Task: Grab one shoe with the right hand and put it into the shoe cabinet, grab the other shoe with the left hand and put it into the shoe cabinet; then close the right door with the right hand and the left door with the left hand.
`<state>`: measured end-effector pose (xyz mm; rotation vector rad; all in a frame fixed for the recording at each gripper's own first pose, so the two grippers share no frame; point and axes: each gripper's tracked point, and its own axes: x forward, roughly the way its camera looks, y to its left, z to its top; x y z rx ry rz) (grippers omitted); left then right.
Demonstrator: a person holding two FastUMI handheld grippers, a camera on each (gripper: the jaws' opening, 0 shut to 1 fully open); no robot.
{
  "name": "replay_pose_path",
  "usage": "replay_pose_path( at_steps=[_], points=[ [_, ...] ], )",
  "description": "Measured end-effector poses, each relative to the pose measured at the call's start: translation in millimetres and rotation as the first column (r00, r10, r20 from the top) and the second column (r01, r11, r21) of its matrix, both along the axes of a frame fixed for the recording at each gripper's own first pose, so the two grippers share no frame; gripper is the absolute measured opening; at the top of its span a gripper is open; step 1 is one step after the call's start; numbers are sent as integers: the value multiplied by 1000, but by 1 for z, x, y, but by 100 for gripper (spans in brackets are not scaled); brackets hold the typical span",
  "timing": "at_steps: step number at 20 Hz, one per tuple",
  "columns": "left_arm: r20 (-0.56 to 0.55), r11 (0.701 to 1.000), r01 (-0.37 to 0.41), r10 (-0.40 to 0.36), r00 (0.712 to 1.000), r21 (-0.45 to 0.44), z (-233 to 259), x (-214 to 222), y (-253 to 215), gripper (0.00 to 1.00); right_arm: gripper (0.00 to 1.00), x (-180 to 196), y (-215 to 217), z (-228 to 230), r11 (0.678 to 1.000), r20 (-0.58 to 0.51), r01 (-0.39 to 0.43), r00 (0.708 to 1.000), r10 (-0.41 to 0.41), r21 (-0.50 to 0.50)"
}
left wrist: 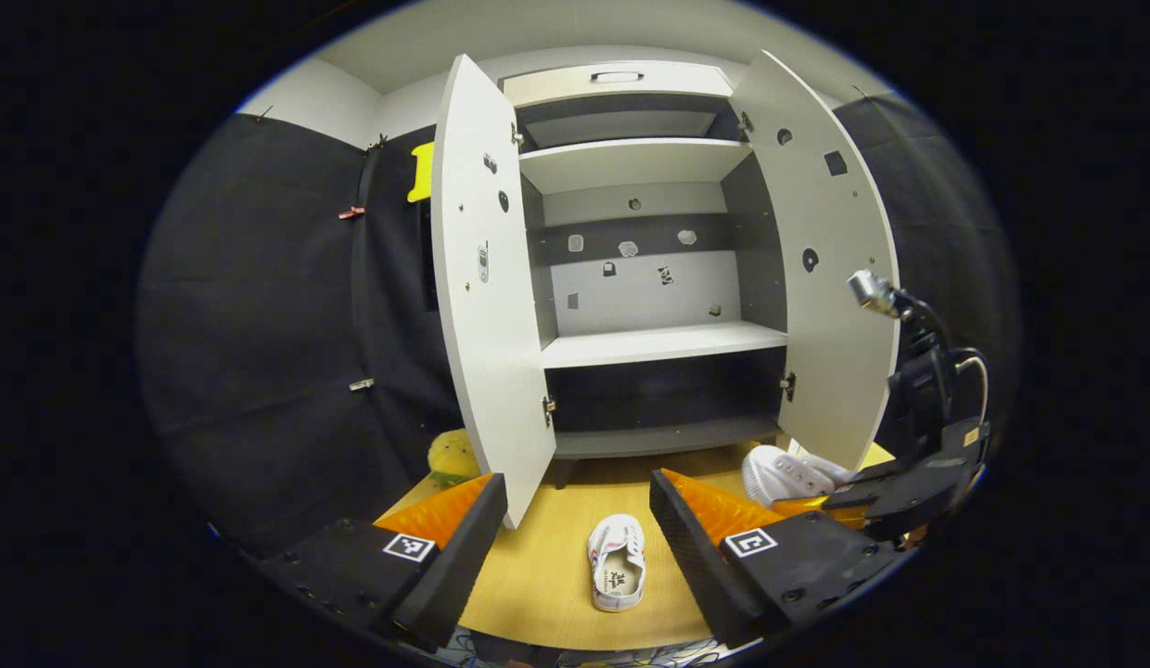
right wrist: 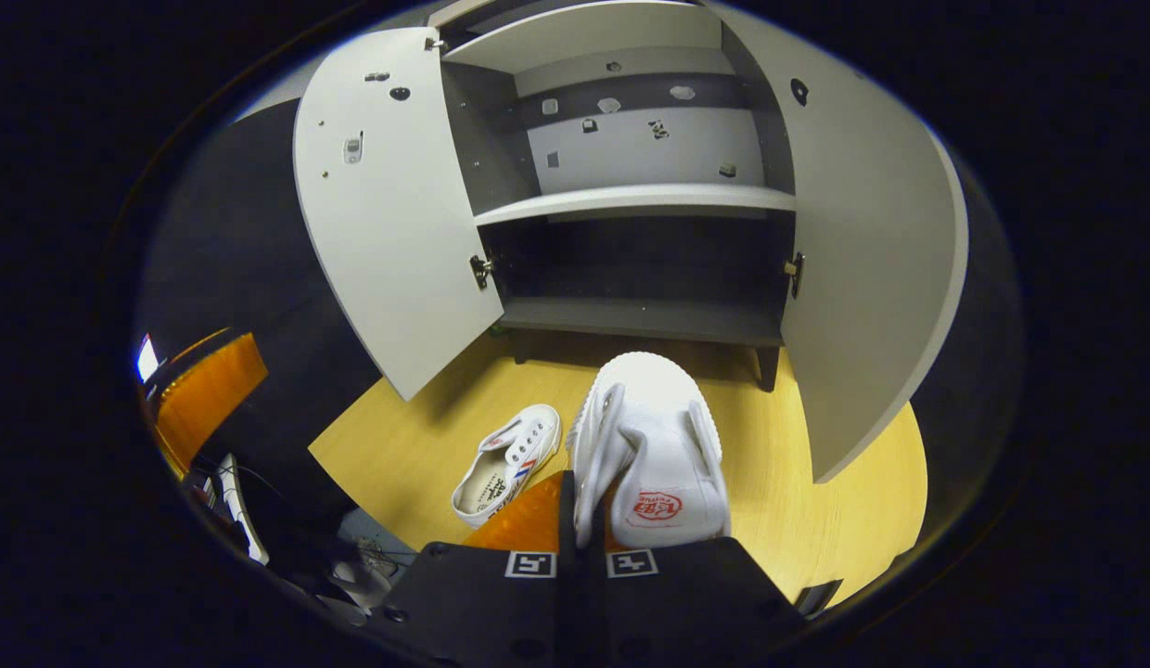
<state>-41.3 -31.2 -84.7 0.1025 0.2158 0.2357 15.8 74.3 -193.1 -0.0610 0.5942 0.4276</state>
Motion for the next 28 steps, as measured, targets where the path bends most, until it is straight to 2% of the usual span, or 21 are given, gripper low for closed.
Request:
replay_pose_path(
  at_steps=[4,8,12,15,17,20,23,25,28],
  points=[
    [2,994,99,-99,995,-51,5,13,-21,97,5,9,-2,12,999,45,-7,999,9,-33],
    [68,986,152,-147,987,-64,26,42,-18,97,5,38,3,34,999,69,51,996,-50,-11],
    [98,976,200,-191,977,-91,30,56,-6,97,5,78,13,76,995,148,94,985,-91,-15],
    [100,977,204,-197,975,-65,24,67,14,97,5,104,32,109,995,178,100,979,-99,5],
    [103,973,211,-202,974,-88,19,76,23,97,5,124,45,132,994,223,106,969,-105,10],
    [125,954,261,-244,962,-145,20,91,29,97,5,156,60,161,991,297,129,948,-119,-16],
    [129,954,291,-280,951,-73,18,99,40,97,5,188,71,192,987,354,161,922,-154,11],
    [118,934,343,-332,936,-97,8,101,35,97,5,208,70,209,980,389,197,901,-193,29],
    [111,908,400,-388,915,-127,1,103,33,97,5,242,61,226,969,418,248,880,-224,-2]
  ],
)
